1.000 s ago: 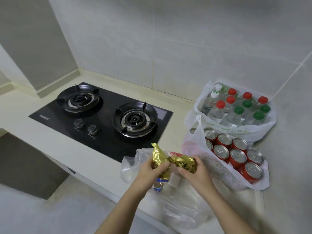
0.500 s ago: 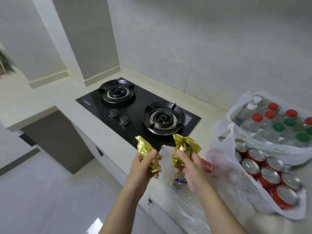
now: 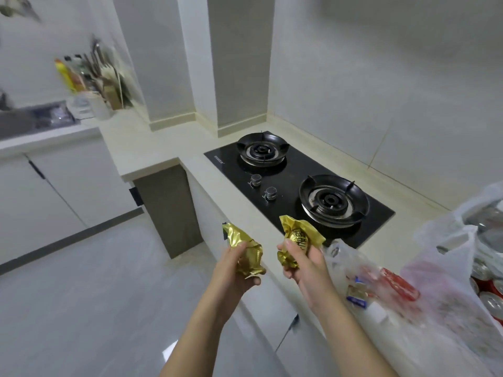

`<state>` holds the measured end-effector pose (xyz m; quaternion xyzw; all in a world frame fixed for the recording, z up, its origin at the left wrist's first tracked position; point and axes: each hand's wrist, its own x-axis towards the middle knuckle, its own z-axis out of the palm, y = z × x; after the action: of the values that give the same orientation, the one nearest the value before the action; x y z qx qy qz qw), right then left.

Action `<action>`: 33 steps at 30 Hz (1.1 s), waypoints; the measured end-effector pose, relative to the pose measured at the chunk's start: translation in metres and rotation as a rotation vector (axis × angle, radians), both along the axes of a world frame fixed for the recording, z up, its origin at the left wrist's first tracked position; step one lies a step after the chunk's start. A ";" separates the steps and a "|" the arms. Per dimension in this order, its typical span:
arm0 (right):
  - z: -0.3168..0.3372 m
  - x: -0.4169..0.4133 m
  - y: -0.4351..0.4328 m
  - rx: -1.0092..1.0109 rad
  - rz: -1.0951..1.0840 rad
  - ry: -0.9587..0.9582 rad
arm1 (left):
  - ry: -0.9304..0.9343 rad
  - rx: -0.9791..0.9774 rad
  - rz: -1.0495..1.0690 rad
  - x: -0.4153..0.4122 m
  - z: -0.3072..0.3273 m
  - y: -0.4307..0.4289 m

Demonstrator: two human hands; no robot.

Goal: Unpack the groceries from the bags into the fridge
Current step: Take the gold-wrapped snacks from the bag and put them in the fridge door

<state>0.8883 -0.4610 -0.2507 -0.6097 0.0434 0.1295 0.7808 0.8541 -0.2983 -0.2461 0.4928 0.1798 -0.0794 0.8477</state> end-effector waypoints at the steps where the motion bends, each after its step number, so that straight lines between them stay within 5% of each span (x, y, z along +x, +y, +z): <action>1: 0.002 -0.004 0.009 0.018 0.012 0.005 | 0.004 -0.034 0.016 -0.004 0.001 0.011; 6: 0.009 -0.019 0.053 0.166 0.064 0.052 | -0.075 -0.084 0.124 -0.026 0.004 0.061; 17: 0.019 -0.029 0.142 0.139 0.193 0.025 | -0.092 -0.042 0.460 -0.076 -0.005 0.152; 33: 0.011 -0.020 0.268 0.125 0.753 0.057 | -0.046 0.061 1.000 -0.146 0.006 0.195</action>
<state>0.8682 -0.1926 -0.2392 -0.5302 -0.1701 0.4264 0.7128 0.7076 -0.1037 -0.2397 0.3727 0.3773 0.3527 0.7709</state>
